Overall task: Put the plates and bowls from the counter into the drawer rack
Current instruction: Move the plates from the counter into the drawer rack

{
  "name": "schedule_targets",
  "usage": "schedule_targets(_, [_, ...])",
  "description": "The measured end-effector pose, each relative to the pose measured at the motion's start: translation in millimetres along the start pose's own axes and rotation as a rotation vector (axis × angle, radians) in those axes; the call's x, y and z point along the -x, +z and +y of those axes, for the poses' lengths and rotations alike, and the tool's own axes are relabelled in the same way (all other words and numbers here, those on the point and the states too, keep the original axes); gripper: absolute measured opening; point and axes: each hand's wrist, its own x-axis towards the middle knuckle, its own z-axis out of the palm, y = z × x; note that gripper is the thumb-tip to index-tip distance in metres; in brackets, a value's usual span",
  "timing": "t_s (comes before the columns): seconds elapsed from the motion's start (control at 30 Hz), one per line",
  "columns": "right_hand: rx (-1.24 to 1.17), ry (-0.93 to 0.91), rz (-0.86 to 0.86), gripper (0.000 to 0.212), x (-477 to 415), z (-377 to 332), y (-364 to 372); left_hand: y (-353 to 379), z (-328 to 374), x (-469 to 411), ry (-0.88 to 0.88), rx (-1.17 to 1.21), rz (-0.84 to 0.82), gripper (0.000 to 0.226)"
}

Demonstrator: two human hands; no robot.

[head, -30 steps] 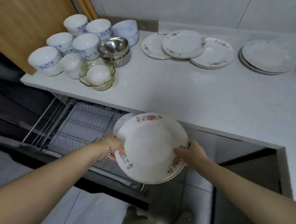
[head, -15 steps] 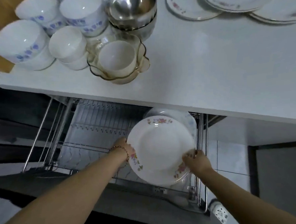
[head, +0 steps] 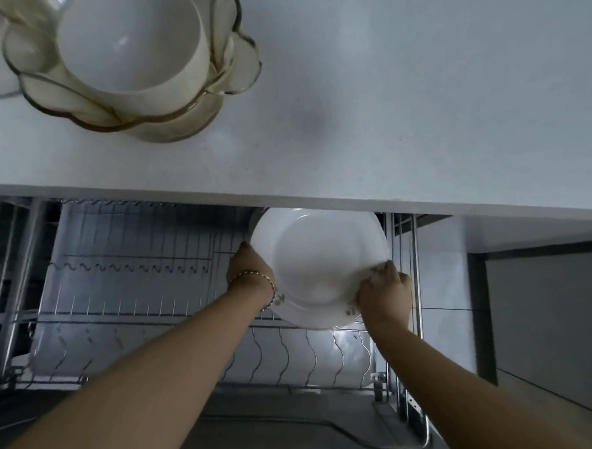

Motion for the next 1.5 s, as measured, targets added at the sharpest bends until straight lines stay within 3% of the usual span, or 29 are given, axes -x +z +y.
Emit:
schedule_targets(0.13, [-0.083,-0.008,0.003,0.031,6,4,0,11,-16,9,0.093,0.165,-0.003,0.048])
schedule_targets(0.3, [-0.183,0.152,-0.083,0.019,3,-2,6,17,-17,13,-0.248,0.768,-0.229,0.055])
schedule_targets(0.43, [-0.162,0.200,-0.054,0.020,-2,-3,13,16,-12,12,-0.316,0.847,-0.236,0.071])
schedule_targets(0.63, [-0.078,0.143,-0.143,0.024,-5,-1,-6,12,-3,23,-0.283,0.647,-0.327,0.101])
schedule_targets(0.83, [0.202,-0.003,-0.436,0.030,6,-8,-49,-2,11,58,-0.169,0.080,-0.092,0.069])
schedule_targets(0.9, [0.246,-0.052,-0.562,0.024,13,-5,-73,-7,18,79,-0.031,-0.060,-0.143,0.057])
schedule_targets(1.0, [0.251,-0.188,-0.665,0.040,21,-6,-129,-14,45,126,0.152,-0.120,-0.293,0.039])
schedule_targets(1.2, [0.332,-0.406,-0.543,0.037,15,7,-282,-20,135,229,0.312,-0.060,-0.244,0.023])
schedule_targets(1.4, [0.374,-0.474,-0.296,0.036,-21,13,-434,-29,241,307,0.448,0.075,-0.154,0.022])
schedule_targets(1.5, [0.269,-0.469,-0.238,0.033,-41,1,-485,-40,284,327,0.484,0.140,-0.131,0.024])
